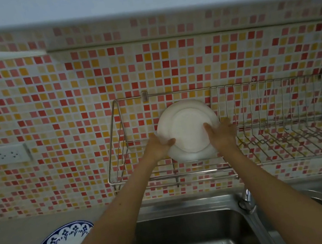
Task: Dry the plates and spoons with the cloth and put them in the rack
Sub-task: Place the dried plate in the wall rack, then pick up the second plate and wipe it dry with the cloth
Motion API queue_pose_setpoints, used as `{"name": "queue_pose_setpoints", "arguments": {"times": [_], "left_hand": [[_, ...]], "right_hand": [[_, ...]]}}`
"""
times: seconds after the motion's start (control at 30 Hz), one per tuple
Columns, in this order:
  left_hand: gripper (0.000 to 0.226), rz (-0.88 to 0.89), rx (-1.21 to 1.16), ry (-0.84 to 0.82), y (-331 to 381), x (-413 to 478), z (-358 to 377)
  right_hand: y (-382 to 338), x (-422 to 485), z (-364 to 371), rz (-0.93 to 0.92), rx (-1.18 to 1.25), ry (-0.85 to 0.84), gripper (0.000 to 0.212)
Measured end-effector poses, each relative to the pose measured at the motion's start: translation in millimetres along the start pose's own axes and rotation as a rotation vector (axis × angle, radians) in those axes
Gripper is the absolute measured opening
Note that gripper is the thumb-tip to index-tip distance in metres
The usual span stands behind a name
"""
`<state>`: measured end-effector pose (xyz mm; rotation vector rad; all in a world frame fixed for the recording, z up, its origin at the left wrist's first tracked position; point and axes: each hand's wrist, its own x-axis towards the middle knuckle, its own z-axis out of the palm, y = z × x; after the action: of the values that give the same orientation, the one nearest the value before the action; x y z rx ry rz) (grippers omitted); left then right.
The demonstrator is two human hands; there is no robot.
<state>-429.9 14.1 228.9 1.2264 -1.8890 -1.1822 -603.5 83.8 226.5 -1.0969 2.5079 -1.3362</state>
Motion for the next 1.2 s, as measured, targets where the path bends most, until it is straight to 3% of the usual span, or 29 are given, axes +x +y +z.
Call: {"name": "queue_pose_setpoints", "arguments": {"times": [0.1, 0.2, 0.3, 0.43, 0.53, 0.6, 0.77, 0.93, 1.07, 1.2], "left_hand": [[0.067, 0.114, 0.168, 0.021, 12, -28, -23], [0.057, 0.238, 0.176, 0.104, 17, -65, -58], [0.039, 0.311, 0.067, 0.186, 1, -103, -103], [0.019, 0.229, -0.080, 0.284, -60, -138, -172], [0.013, 0.134, -0.024, 0.298, -119, -155, -219], [0.022, 0.026, 0.047, 0.286, -163, -157, -246], [0.030, -0.231, 0.179, 0.189, -265, -149, -281], [0.037, -0.380, 0.330, 0.071, -336, -138, -283], [0.052, -0.414, 0.379, 0.010, -368, -125, -277], [0.068, -0.398, 0.325, -0.028, -391, -113, -270]], "right_hand": [[-25, -23, -6, -0.173, -0.081, 0.076, 0.057], [-59, -60, 2, -0.340, 0.009, 0.071, 0.033], [-94, -113, 20, -0.447, 0.143, -0.006, 0.023], [-128, -197, 65, -0.523, 0.297, -0.221, 0.015], [-143, -249, 113, -0.469, 0.343, -0.390, 0.019], [-147, -277, 151, -0.405, 0.319, -0.476, 0.021], [-123, -317, 244, -0.165, 0.120, -0.559, 0.017], [-93, -344, 299, 0.102, -0.080, -0.431, 0.047], [-74, -351, 320, 0.294, -0.172, -0.427, 0.054], [-65, -348, 334, 0.373, -0.161, -0.398, 0.052]]}}
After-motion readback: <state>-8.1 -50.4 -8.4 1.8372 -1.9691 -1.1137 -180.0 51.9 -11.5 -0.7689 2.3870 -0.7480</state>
